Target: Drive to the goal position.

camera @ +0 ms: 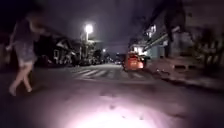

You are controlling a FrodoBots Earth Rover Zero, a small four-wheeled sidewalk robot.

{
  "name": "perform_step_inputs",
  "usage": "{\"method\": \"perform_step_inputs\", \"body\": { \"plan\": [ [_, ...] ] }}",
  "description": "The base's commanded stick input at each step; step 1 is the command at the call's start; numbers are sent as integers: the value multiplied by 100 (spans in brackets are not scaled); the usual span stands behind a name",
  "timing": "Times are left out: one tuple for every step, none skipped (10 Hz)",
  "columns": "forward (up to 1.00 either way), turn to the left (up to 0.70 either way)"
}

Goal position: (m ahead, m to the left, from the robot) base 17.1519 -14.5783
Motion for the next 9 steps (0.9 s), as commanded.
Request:
{"method": "perform_step_inputs", "body": {
  "plan": [
    [100,0],
    [100,0],
    [100,0],
    [100,0],
    [100,0],
    [100,0],
    [100,0],
    [100,0],
    [100,0]
  ]
}}
